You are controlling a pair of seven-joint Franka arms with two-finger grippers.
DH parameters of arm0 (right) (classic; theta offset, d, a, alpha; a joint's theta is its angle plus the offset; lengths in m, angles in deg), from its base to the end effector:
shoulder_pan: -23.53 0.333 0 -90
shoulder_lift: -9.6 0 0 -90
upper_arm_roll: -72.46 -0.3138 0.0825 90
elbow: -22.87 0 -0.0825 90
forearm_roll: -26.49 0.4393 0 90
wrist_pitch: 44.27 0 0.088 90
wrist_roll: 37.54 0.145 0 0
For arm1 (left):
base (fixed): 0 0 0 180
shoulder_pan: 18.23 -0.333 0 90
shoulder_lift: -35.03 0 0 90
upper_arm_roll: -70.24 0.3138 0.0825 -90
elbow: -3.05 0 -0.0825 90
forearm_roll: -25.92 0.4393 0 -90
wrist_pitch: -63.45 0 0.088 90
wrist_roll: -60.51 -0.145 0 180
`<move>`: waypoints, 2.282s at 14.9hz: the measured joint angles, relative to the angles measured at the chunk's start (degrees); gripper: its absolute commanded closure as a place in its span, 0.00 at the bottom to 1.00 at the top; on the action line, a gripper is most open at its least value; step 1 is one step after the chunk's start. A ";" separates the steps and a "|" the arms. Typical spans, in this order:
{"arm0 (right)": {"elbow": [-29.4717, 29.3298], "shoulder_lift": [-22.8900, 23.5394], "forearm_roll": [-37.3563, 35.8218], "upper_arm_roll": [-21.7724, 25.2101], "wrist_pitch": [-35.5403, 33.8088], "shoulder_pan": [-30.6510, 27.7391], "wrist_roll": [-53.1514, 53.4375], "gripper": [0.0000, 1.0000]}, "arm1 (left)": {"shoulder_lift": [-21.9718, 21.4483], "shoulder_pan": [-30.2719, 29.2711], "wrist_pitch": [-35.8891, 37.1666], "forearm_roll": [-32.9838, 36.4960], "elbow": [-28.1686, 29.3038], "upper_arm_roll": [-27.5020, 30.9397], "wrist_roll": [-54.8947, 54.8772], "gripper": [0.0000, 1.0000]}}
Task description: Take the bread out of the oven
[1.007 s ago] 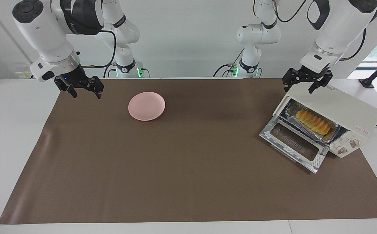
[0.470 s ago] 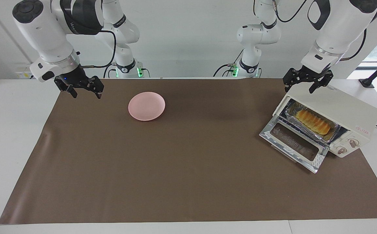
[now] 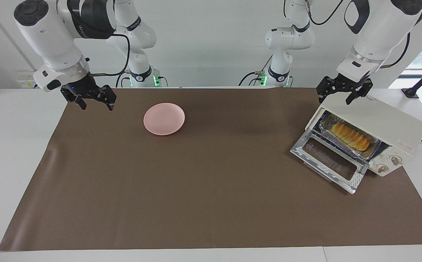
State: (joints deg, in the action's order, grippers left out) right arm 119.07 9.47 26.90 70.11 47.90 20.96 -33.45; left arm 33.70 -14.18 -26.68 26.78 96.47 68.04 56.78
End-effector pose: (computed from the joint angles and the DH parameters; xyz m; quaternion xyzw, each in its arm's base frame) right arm 0.6053 -0.0013 0.5319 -0.9987 0.0378 0.0341 0.0024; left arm 0.5969 -0.0634 0.5671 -0.9960 0.0871 0.0169 0.0083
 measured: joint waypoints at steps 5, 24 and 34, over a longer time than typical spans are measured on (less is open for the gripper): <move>0.00 0.00 0.00 0.00 0.00 0.00 0.00 0.00 | 0.03 0.01 0.00 0.00 -0.02 -0.02 4.21 0.00; 0.00 0.00 0.00 0.00 0.00 0.00 0.00 0.00 | 19.84 0.90 -15.19 17.46 0.56 0.66 45.91 0.00; 0.00 0.00 0.00 0.00 0.00 0.00 0.00 0.00 | 16.09 -1.67 -24.30 18.70 11.39 1.73 47.21 0.00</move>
State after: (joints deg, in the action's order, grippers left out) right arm 119.07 9.47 26.90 70.11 47.90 20.96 -33.45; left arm 49.79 -15.85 -50.98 45.48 107.87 69.77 103.98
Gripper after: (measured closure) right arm 0.000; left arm 0.000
